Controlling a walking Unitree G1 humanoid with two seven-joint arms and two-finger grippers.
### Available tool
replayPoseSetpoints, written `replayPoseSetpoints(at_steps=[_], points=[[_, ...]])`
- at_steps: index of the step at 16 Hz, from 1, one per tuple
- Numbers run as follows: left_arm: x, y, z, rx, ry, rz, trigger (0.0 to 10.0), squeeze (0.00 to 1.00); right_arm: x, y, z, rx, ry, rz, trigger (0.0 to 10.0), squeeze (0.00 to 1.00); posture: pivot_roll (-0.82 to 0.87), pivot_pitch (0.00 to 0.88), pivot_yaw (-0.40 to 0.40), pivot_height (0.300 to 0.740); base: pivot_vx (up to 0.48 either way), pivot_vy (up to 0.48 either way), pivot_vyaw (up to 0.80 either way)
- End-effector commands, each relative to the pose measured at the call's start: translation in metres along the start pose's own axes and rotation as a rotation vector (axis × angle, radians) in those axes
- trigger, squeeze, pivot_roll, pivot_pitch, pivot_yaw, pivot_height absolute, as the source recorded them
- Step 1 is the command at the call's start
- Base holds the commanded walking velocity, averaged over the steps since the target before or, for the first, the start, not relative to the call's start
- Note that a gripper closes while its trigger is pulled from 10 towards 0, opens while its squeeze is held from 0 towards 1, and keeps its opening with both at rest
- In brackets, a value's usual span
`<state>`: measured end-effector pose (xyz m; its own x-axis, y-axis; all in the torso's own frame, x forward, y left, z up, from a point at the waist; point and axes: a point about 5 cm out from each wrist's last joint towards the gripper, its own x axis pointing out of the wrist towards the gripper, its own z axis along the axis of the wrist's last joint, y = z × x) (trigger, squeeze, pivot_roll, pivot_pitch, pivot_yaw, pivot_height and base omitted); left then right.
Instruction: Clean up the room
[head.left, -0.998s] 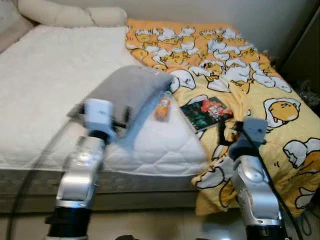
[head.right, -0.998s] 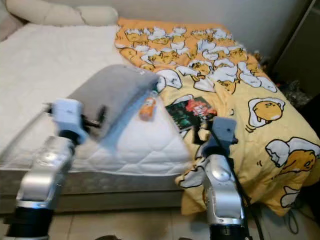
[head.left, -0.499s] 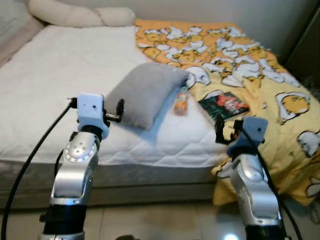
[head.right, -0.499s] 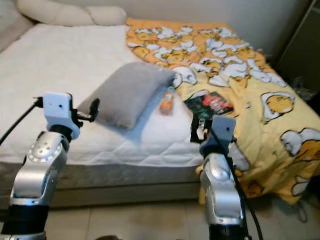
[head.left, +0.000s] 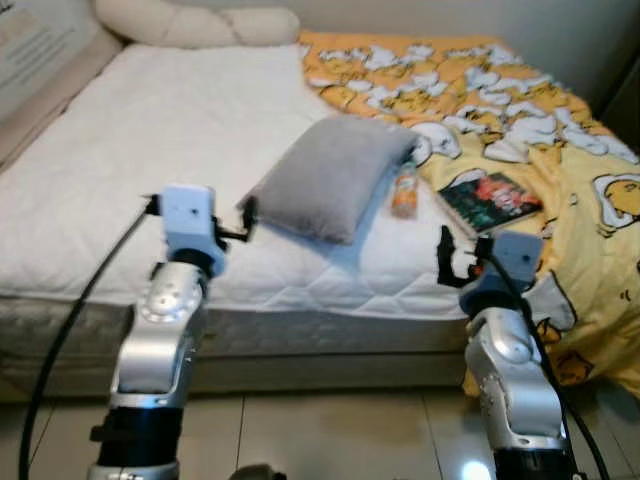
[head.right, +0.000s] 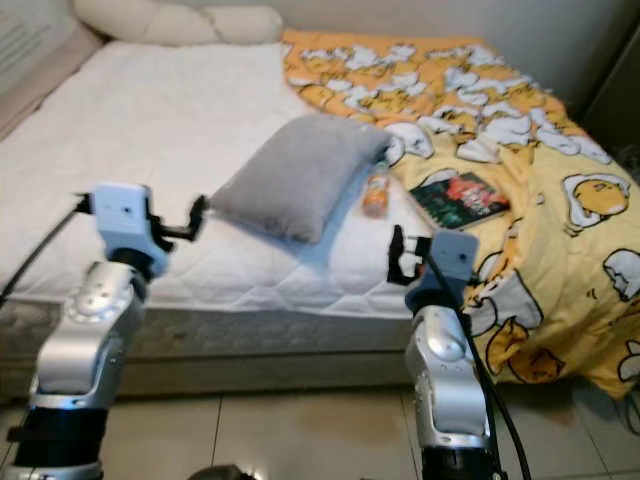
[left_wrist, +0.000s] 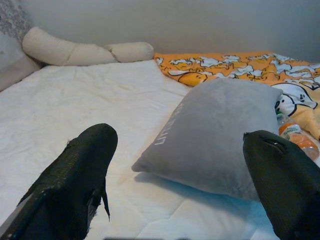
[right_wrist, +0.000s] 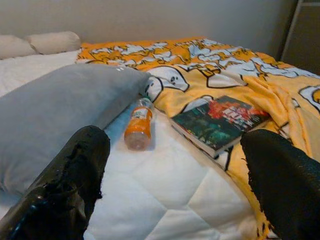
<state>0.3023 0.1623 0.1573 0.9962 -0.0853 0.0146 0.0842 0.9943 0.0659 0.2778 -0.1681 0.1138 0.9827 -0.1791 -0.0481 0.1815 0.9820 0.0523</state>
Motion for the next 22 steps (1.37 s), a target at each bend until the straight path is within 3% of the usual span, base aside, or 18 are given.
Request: replayPoseSetpoints(at_steps=[1, 6, 22], points=[[-0.001, 0.0, 0.0, 0.006, -0.002, -0.002, 10.0, 0.71, 0.001, 0.0, 0.003, -0.006, -0.012, 0.006, 10.0, 0.0, 0.06, 0.0, -0.019, 0.74, 0.0, 0.0, 0.0], [-0.001, 0.0, 0.001, -0.002, -0.005, -0.005, 10.0, 0.76, 0.005, 0.004, 0.006, -0.076, -0.024, 0.031, 10.0, 0.0, 0.06, 0.0, -0.03, 0.74, 0.0, 0.0, 0.3], [0.006, -0.004, 0.0, 0.001, -0.006, -0.022, 10.0, 0.78, 0.011, 0.003, 0.009, -0.038, -0.035, 0.046, 10.0, 0.0, 0.05, 0.0, -0.03, 0.74, 0.261, 0.0, 0.03]])
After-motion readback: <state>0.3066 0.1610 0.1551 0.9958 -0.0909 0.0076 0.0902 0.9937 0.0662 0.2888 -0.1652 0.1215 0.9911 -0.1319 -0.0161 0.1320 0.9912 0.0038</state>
